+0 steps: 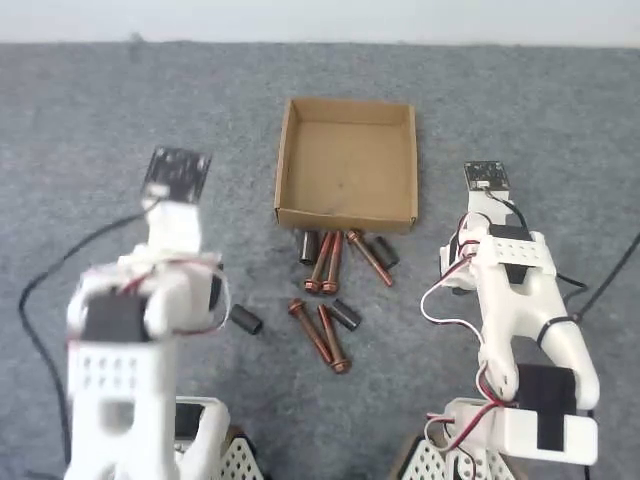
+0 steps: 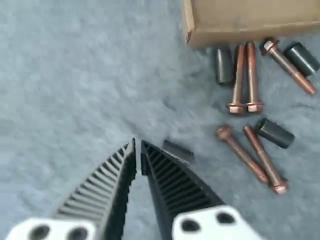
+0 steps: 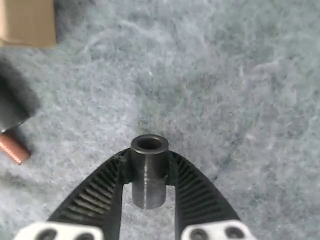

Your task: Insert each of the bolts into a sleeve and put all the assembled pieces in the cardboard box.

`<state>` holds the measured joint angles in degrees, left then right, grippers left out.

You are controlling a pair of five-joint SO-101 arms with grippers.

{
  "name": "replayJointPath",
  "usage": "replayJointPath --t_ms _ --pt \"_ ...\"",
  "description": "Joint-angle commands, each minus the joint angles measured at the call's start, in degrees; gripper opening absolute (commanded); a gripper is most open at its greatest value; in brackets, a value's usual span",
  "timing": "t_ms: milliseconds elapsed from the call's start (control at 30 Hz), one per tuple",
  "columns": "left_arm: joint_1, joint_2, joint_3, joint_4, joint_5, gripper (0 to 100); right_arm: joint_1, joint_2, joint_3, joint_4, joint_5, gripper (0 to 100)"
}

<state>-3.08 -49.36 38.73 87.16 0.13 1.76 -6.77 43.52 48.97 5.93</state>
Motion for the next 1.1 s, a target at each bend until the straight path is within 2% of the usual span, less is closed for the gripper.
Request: replayJointPath --t_ms 0,200,333,433,600,867,1067 --pt "4.22 9.14 -4.35 0.44 4.66 2 0.75 -0.4 -2.29 -1.01 1.49 0.7" --pt "16.35 20.84 -4.44 0.26 15.56 2 0.75 -0.31 -2.29 -1.1 1.49 0.7" --pt "18.81 29.45 -5.14 -1.05 21.63 8 0.75 -0.31 -2.29 -1.19 1.58 0.7" --pt "19.69 34.81 -4.0 -4.48 21.8 12 0.75 -0.31 -2.29 -1.19 1.58 0.7" --pt "24.09 39.74 -2.07 -8.79 21.89 12 0.75 -0.22 -2.29 -1.27 2.11 0.7" --pt "24.62 46.33 -0.66 -18.81 22.15 13 0.66 -0.04 -2.29 -1.19 3.69 0.7" --pt "24.18 52.66 2.51 -25.67 28.31 13 0.57 -0.04 -2.29 -1.27 3.87 0.7"
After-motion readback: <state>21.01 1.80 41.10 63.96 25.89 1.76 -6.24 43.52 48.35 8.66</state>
